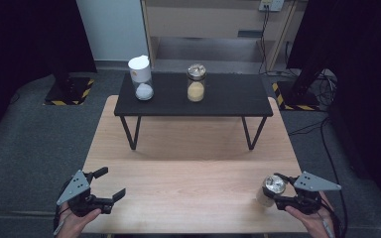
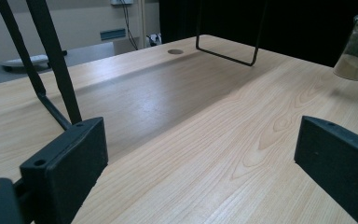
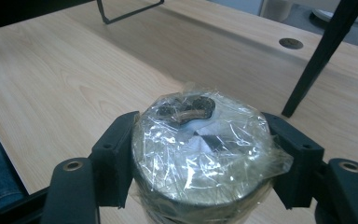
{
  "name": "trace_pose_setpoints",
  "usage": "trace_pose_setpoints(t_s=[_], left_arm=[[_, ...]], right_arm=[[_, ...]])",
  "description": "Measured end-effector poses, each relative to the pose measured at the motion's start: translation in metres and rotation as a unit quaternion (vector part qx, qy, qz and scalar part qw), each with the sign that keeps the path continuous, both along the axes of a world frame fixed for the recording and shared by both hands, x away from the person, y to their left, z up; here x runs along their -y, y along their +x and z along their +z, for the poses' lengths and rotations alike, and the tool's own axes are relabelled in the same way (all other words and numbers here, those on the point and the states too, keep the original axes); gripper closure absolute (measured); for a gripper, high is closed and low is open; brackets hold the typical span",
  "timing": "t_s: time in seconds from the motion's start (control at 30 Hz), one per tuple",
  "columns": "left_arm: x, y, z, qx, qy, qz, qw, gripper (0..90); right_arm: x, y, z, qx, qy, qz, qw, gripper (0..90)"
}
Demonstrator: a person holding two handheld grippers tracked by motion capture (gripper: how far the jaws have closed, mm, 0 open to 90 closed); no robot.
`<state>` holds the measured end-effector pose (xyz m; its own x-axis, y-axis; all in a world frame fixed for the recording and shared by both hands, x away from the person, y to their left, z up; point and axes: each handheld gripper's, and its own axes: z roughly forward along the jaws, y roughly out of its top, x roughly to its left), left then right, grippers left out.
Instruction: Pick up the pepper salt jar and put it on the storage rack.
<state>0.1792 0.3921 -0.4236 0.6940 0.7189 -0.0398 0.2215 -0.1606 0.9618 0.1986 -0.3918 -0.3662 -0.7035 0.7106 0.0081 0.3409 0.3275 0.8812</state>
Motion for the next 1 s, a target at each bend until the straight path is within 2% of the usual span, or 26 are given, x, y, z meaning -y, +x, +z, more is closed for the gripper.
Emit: trace_pose_setpoints(t_s=[0.2, 1.0], left_arm=[[0.000, 0.000, 0.000, 0.000, 0.000, 0.000, 1.0000, 1.7], [0.000, 0.000, 0.000, -0.001, -0.001, 0.000, 1.0000, 1.7]], right_arm=[[-0.007, 0.010, 0.013, -0.001, -0.003, 0.012, 0.9999, 34.3], [-0.029, 0.049, 0.074, -0.012, 0.016, 0.040, 0.9990, 34.3]])
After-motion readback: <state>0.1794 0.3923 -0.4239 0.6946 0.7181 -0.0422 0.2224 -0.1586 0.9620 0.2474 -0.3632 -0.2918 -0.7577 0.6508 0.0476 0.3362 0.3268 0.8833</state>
